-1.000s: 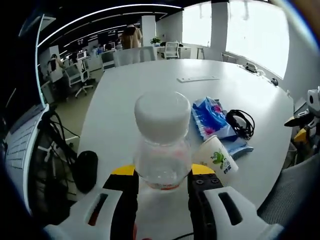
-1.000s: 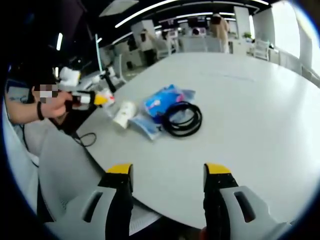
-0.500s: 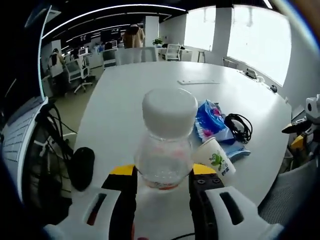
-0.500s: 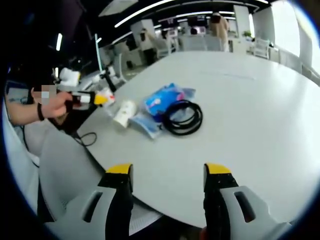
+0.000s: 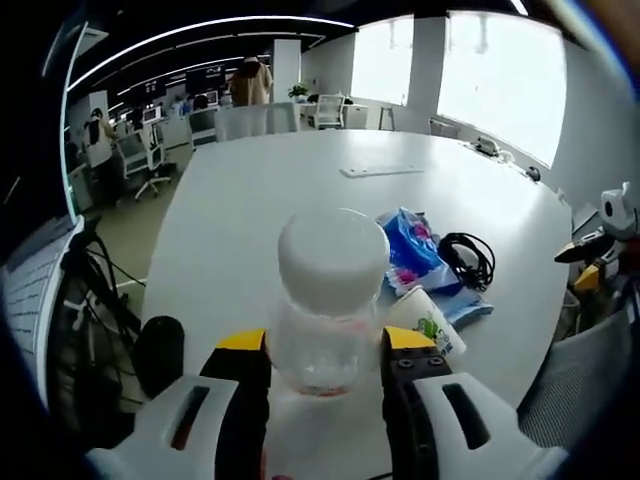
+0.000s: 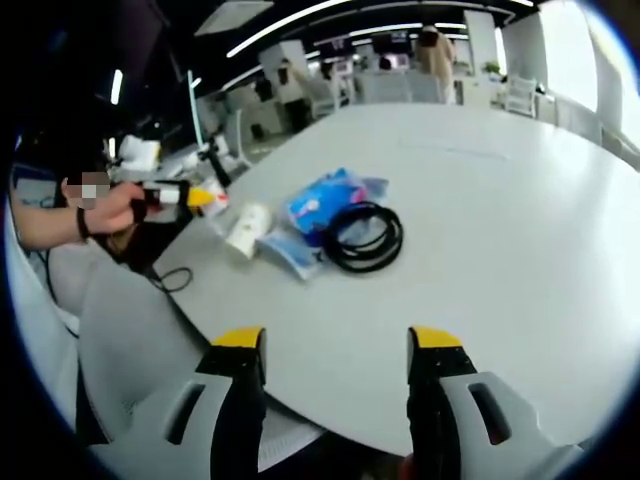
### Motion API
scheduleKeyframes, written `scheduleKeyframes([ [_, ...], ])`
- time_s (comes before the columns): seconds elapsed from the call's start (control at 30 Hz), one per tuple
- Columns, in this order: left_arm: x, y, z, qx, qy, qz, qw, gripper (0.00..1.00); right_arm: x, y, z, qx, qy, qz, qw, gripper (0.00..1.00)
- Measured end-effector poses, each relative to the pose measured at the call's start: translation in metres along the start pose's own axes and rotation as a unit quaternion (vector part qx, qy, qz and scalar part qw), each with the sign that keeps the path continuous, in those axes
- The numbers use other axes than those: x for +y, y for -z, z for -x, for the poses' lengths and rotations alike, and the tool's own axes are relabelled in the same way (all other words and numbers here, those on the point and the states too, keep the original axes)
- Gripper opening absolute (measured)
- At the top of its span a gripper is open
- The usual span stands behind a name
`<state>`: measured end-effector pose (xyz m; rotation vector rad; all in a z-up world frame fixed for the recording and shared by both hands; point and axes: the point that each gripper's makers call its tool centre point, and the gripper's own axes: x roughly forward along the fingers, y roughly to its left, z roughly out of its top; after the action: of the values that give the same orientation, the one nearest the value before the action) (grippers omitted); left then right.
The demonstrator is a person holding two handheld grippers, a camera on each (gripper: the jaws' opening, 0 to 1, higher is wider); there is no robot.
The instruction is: Arrange the tabletop items into an orderly group along one side of the table until the central work area is clear of visible clutter.
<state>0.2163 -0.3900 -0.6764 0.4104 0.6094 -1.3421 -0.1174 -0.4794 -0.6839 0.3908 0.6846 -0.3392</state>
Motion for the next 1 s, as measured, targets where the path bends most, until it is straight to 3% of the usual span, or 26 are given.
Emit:
scheduleKeyframes([
  [0.2,0.001,-0.003,-0.004,0.001,0.009,-0.006,0.9999,0.42,0.0,0.001,-0.001,0.001,-0.001,-0.001,1.0,0.55],
  [0.43,0.003,-0.01,-0.011,-0.004,-0.005,0.004,1.0,0.42,0.0,0.0,0.0,0.002,0.0,0.0,1.0,0.55],
  [0.73,0.019,-0.025,-0.03,-0.009,-0.047,0.05,0.9976,0.42,0.001,0.002,-0.001,0.006,-0.002,0.001,1.0,0.55],
  [1.0,0.031,-0.04,-0.048,-0.021,-0.089,0.095,0.9914,0.42,-0.002,-0.001,0.001,0.003,0.003,-0.001,1.0,0.55],
])
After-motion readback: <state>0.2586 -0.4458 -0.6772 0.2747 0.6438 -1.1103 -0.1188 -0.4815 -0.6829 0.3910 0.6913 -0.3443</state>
